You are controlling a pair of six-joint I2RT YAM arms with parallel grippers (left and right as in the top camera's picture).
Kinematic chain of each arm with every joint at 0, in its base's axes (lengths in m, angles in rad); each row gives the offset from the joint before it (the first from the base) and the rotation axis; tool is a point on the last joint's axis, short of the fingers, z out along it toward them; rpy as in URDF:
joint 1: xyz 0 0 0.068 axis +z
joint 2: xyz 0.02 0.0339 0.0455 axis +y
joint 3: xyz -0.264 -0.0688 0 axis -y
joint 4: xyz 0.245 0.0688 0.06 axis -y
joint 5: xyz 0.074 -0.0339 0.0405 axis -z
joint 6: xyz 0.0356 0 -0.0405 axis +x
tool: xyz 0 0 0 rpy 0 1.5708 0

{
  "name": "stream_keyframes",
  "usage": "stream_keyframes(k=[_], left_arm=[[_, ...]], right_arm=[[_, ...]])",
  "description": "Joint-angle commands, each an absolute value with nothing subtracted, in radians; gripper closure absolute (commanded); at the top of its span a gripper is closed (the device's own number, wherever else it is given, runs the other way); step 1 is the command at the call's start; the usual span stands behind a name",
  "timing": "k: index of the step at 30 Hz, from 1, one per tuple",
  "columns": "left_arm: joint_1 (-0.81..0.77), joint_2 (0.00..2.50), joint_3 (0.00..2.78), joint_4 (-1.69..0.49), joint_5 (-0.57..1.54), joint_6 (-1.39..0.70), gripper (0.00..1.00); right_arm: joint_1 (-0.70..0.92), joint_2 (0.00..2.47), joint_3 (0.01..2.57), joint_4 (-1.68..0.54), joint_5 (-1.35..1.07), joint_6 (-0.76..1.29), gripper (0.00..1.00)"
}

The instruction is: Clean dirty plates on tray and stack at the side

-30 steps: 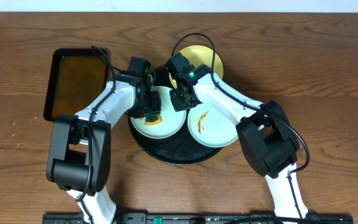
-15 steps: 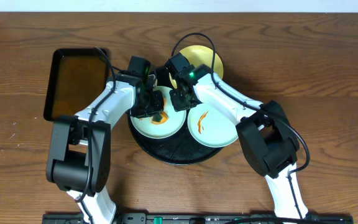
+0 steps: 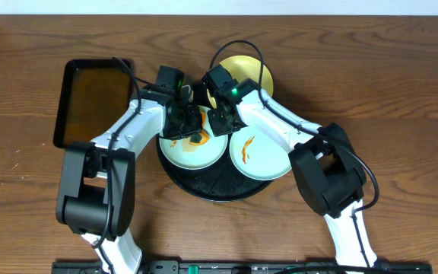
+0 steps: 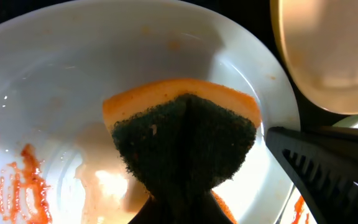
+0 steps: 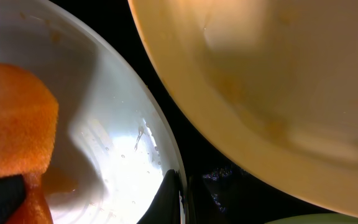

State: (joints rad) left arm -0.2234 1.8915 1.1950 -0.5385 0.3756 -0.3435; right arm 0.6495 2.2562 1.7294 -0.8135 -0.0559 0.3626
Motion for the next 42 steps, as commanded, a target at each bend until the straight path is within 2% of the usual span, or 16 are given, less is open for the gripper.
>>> stream_keyframes(k=[1,12,20,27,36,42], left_arm=[[-0.221,1.933,1.179,-0.569,0.246,-0.361,0.92],[-0.219,1.967,1.180,-0.692,-0.066,-0.361,0.93],[-0.219,1.916,1.230,-0.759,-0.125,-0.360,0.93],[-0.222,1.834,1.233,-0.748,-0.079,-0.381,0.93],[-0.224,1.872,1.180,-0.542,0.248,-0.414,0.92],[-0.251,1.946,1.174,-0.483,0.255,-0.496,0.93]], right_arm=[[0.654,2.275,1.723,-0.819,-0.057,0.362,0.99],[0.654,2.275,1.723,-0.820,-0.057,0.362,0.99],[0.654,2.275,1.723,-0.822,-0.057,0.362,0.99],[0.654,2.275,1.723,-0.822,-0.057,0.362,0.99],[0.654,2.275,1.723,-0.820,-0.057,0.362,0.99],[0.654,2.275,1.723,-0.819,-0.057,0.362,0.99]])
